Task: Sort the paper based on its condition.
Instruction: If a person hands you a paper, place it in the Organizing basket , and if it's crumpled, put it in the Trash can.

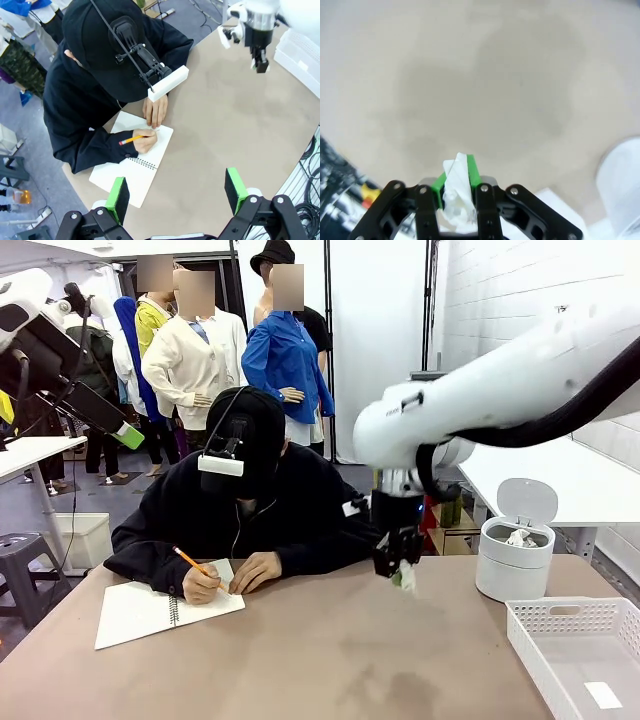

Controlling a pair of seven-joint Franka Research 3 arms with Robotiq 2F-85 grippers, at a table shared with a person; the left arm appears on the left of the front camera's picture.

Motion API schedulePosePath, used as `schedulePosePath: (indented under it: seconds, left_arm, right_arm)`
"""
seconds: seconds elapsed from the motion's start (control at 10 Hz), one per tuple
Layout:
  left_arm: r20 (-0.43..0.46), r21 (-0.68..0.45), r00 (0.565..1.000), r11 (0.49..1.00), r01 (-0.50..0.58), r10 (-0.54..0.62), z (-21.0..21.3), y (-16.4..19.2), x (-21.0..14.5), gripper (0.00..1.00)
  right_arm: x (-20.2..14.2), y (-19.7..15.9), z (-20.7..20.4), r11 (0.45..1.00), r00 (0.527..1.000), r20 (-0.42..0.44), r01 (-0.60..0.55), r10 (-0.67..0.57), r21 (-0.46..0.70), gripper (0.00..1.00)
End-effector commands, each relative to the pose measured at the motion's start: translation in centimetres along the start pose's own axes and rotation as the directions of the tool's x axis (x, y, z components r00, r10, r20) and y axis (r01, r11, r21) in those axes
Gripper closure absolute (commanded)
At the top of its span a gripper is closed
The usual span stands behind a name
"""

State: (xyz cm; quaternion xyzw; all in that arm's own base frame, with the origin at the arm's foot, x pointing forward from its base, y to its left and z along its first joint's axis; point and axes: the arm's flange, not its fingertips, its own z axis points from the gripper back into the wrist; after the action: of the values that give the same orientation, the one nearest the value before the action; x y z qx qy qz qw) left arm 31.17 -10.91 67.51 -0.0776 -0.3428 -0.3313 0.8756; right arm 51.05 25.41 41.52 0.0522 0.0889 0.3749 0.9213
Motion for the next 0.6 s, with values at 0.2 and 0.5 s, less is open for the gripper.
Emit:
schedulePosePath:
  seconds: [0.2, 0.5]
  left_arm:
    - [0.003, -0.001, 1.0, 1.0, -0.003, 0.003, 0.1, 0.1, 0.0, 0.0]
    - [0.003, -0.001, 1.0, 1.0, -0.003, 0.003, 0.1, 0.1, 0.0, 0.0]
  right_arm:
    - [-4.1, -2.3, 8.2, 0.997, 0.996, 0.059, 0.068, -0.066, -0.036, 0.98]
    - [-7.5, -4.4, 12.9, 0.982, 0.974, 0.154, 0.177, -0.166, -0.058, 0.98]
